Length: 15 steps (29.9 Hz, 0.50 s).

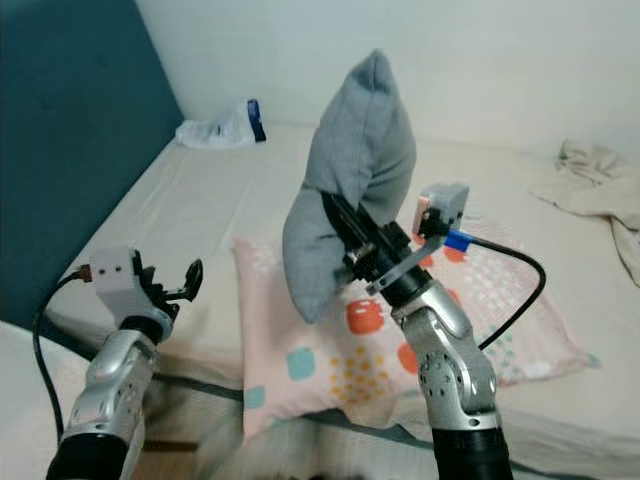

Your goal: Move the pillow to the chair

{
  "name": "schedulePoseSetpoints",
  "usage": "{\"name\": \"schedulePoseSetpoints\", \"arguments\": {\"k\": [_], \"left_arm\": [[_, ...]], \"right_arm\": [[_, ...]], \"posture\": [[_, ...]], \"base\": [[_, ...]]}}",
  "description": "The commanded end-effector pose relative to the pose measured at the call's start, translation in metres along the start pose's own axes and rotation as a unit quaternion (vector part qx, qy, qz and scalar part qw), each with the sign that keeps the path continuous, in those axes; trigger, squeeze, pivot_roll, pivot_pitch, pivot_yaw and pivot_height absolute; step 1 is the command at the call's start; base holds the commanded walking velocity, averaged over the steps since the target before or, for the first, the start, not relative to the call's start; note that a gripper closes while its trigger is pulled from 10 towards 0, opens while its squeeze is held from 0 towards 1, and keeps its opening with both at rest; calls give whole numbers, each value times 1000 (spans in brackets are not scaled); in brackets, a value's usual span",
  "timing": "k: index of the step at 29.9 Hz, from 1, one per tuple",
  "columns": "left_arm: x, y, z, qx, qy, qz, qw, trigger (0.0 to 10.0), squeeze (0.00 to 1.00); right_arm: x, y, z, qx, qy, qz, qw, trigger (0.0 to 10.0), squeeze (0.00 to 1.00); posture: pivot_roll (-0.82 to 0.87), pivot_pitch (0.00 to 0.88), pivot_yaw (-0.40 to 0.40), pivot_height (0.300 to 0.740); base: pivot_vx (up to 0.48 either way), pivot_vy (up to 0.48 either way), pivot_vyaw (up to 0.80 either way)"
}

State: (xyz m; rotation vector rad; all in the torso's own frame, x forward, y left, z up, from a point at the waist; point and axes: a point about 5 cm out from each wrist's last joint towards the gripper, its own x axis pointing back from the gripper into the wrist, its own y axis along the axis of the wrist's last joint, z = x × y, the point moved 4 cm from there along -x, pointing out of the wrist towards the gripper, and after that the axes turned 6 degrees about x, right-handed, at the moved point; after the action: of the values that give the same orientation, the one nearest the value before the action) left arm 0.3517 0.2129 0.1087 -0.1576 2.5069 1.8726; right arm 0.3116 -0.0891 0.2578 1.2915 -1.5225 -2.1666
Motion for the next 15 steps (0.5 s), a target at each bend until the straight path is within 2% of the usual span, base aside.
{"name": "schedulePoseSetpoints", "arguments": {"k": [1,6,11,13,15], "left_arm": [[2,-3,7,-6,12,3,1000,10000,0],[1,-2,5,-8,11,1,1000,10000,0],[1,-3,2,-9,6,3,1000,10000,0],[1,-4,-2,-11,0,4,1000,10000,0],[1,-7,-8,-15,-12,8,1000,10000,0]], "right_arm": [[-8,23,14,6,37,-43,998,0,0],[-12,39,15,10,47,-67,997,0,0],[-14,43,18,6,57,-73,996,0,0],[-14,37,21,-2,65,-63,996,0,0],[-12,18,28,-19,74,-37,996,0,0]], "posture": [[-25,143,17,740],[-26,135,13,740],[-26,132,13,740],[-25,128,13,740],[-24,125,12,740]], "base": [[0,0,781],[0,0,781],[0,0,781],[0,0,781],[0,0,781]]}}
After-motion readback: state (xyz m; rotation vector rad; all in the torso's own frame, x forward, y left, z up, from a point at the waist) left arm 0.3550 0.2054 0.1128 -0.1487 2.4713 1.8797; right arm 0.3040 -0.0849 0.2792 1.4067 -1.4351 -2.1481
